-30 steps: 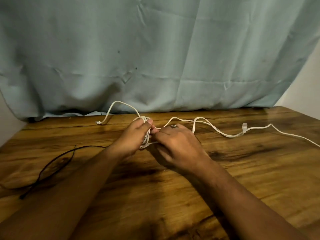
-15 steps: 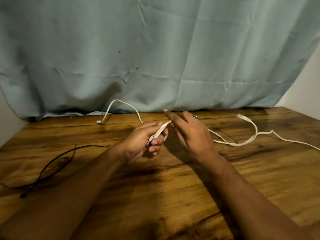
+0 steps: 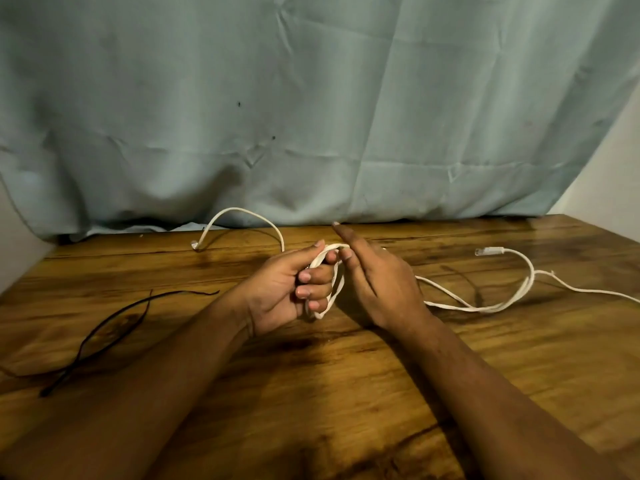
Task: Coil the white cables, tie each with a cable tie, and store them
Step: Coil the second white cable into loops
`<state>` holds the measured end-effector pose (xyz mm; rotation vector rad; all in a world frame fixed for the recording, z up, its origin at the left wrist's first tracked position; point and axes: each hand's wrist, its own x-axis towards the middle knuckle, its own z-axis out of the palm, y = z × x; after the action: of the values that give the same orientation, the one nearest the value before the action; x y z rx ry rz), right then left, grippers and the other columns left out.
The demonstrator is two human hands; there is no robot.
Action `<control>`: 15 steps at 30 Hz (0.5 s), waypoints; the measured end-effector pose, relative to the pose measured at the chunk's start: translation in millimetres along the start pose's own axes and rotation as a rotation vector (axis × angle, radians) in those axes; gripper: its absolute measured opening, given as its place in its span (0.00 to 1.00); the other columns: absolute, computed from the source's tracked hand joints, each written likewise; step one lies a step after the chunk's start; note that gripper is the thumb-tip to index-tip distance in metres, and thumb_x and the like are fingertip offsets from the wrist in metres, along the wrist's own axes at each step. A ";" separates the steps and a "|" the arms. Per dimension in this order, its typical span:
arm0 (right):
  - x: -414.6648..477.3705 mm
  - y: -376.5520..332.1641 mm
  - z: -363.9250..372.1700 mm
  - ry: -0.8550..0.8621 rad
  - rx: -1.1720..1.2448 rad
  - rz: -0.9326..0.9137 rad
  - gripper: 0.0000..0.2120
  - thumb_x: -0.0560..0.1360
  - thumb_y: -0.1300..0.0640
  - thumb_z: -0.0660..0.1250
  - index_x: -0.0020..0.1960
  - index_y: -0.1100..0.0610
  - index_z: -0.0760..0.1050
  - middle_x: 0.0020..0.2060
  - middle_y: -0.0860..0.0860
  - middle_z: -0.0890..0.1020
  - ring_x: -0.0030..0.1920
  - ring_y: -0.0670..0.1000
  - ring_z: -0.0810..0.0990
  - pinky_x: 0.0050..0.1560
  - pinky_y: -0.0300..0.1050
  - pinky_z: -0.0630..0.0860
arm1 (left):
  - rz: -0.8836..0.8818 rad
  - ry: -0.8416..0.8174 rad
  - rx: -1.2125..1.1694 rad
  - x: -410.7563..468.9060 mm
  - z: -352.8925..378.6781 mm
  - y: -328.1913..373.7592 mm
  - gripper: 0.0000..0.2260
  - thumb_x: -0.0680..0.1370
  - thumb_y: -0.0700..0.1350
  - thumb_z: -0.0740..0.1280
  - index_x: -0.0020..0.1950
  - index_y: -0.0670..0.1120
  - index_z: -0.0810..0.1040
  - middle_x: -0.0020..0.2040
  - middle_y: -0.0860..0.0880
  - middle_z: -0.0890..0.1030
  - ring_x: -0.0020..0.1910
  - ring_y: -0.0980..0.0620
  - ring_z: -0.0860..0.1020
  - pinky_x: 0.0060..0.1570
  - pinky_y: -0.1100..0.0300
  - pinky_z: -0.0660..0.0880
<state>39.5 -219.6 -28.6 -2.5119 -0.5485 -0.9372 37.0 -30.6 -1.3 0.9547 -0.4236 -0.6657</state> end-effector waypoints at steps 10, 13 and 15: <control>-0.5 1.5 11.1 -0.148 -0.072 0.014 0.14 0.86 0.44 0.52 0.68 0.44 0.69 0.47 0.56 0.86 0.46 0.62 0.84 0.41 0.53 0.78 | 0.132 0.030 -0.171 3.2 1.6 7.1 0.13 0.85 0.50 0.55 0.46 0.47 0.73 0.26 0.54 0.64 0.23 0.58 0.64 0.29 0.63 0.68; 0.5 -9.5 12.6 -0.280 -0.226 -0.047 0.16 0.85 0.41 0.51 0.64 0.46 0.70 0.47 0.56 0.85 0.47 0.63 0.83 0.41 0.53 0.75 | 0.239 0.165 -0.244 7.2 -7.2 13.5 0.14 0.86 0.50 0.55 0.44 0.48 0.73 0.27 0.54 0.65 0.25 0.57 0.66 0.30 0.62 0.71; -0.1 -16.6 11.9 -0.357 -0.287 -0.110 0.17 0.85 0.40 0.52 0.59 0.48 0.73 0.48 0.56 0.85 0.48 0.63 0.83 0.41 0.52 0.72 | 0.287 0.254 -0.271 8.1 -13.2 19.8 0.15 0.86 0.51 0.56 0.43 0.49 0.74 0.28 0.54 0.68 0.28 0.57 0.69 0.35 0.61 0.72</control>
<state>37.6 -199.8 -33.1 -2.9617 -0.7090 -0.6414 57.4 -20.2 9.0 0.6918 -0.2304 -0.3243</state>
